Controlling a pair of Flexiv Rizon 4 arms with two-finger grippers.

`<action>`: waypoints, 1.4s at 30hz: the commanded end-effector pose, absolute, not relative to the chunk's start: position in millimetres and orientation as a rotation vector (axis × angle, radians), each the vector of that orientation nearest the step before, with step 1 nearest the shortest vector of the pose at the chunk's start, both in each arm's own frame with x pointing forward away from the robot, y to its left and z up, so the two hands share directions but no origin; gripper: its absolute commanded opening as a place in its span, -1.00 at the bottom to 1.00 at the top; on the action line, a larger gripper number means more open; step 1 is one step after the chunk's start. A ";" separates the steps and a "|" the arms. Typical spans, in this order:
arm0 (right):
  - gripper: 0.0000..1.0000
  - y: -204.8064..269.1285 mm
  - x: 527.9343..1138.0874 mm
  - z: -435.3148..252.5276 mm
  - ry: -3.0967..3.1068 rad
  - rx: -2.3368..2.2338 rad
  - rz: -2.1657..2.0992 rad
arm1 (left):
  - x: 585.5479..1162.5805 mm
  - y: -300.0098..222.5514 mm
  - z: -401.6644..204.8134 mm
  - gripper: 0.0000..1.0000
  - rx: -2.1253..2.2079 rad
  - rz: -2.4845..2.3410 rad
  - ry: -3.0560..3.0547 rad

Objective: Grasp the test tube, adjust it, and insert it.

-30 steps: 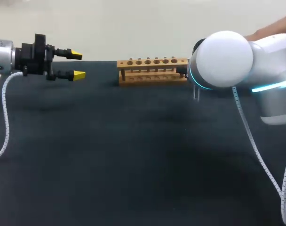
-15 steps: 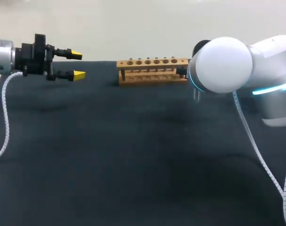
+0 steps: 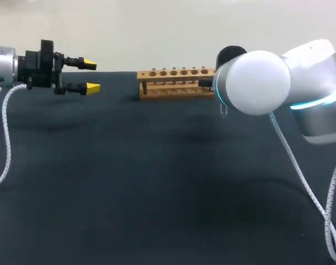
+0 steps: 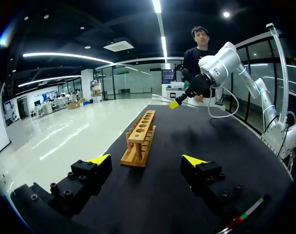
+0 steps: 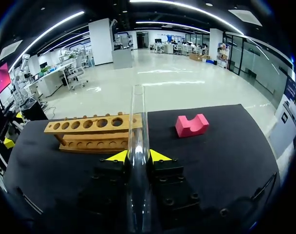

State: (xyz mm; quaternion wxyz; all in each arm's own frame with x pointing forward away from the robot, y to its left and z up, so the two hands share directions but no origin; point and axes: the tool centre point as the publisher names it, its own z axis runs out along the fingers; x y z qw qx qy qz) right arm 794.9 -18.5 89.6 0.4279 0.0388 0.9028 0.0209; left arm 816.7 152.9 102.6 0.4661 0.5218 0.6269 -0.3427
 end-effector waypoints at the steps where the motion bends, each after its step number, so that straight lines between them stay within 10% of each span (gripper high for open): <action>1: -1.00 -11.2 803.6 82.4 2.226 0.084 0.077 | 817.0 153.4 101.6 1.00 1.281 -0.841 1.535; 42: -1.00 25.0 839.6 58.1 2.254 -0.061 0.209 | 817.0 153.4 101.6 1.00 1.281 -0.841 1.535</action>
